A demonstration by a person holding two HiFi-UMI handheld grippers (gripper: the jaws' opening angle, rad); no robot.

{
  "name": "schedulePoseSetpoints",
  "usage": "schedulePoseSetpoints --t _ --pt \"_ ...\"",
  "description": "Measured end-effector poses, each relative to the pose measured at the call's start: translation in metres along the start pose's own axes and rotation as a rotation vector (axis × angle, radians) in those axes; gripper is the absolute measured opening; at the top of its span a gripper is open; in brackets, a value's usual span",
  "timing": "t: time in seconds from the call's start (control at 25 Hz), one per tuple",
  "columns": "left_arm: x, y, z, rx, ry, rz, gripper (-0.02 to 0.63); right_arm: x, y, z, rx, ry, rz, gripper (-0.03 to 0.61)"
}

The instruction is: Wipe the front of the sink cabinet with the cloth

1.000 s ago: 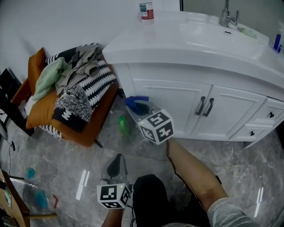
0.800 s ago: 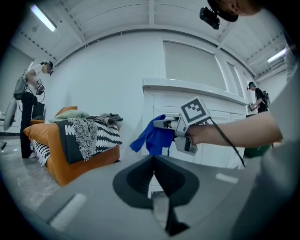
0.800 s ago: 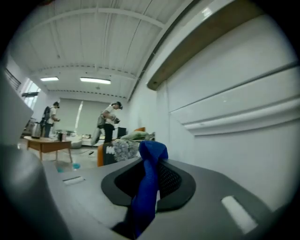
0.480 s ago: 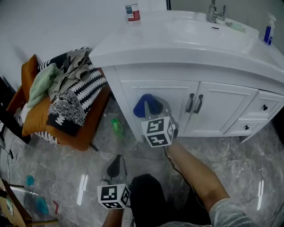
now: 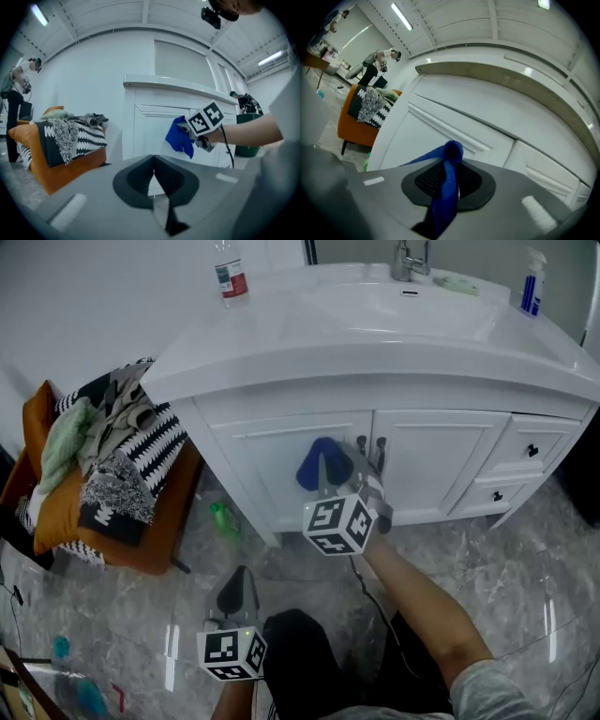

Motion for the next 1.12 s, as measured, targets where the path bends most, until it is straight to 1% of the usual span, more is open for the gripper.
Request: schedulePoseSetpoints --t 0.12,0.32,0.48,0.52,0.64,0.68,0.76,0.8,0.88,1.0,1.12 --pt "0.006 -0.005 -0.012 0.003 0.019 -0.005 0.011 -0.010 0.005 -0.025 0.025 0.004 -0.009 0.060" --pt "0.016 -0.011 -0.031 0.007 0.038 -0.011 0.011 -0.034 0.007 -0.050 0.058 -0.048 -0.047 0.058" --pt "0.021 -0.013 -0.040 0.011 0.053 -0.006 0.011 -0.046 0.019 -0.075 0.101 -0.001 -0.051 0.048" --pt "0.022 -0.013 -0.042 0.013 0.056 -0.004 0.011 -0.046 0.023 -0.081 0.113 -0.002 -0.052 0.046" --pt "0.025 -0.012 -0.047 0.018 0.064 0.002 0.011 -0.047 0.025 -0.087 0.091 -0.025 -0.076 0.061" --pt "0.026 -0.013 -0.049 0.017 0.065 0.003 0.011 -0.048 0.025 -0.087 0.087 -0.030 -0.084 0.053" --pt "0.026 -0.015 -0.051 0.018 0.069 0.001 0.011 -0.053 0.027 -0.091 0.117 -0.038 -0.094 0.040" --pt "0.026 -0.016 -0.052 0.021 0.072 0.000 0.011 -0.055 0.029 -0.095 0.135 -0.031 -0.098 0.038" --pt "0.027 -0.016 -0.052 0.026 0.076 0.000 0.011 -0.058 0.037 -0.107 0.160 0.008 -0.094 0.035" --pt "0.029 -0.016 -0.052 0.029 0.081 0.002 0.011 -0.047 0.051 -0.127 0.186 0.068 -0.050 0.034" --pt "0.031 -0.018 -0.057 0.030 0.088 -0.004 0.011 -0.042 0.057 -0.134 0.131 0.081 -0.048 0.034"
Point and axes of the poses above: the fingertips, and each gripper's own axes: x forward along the fingers, z to its left, y out of its underside, the point moved 7 cm from there along -x, backward along the fingers, and after that the axes turned 13 degrees about x, right-handed, at the moved point
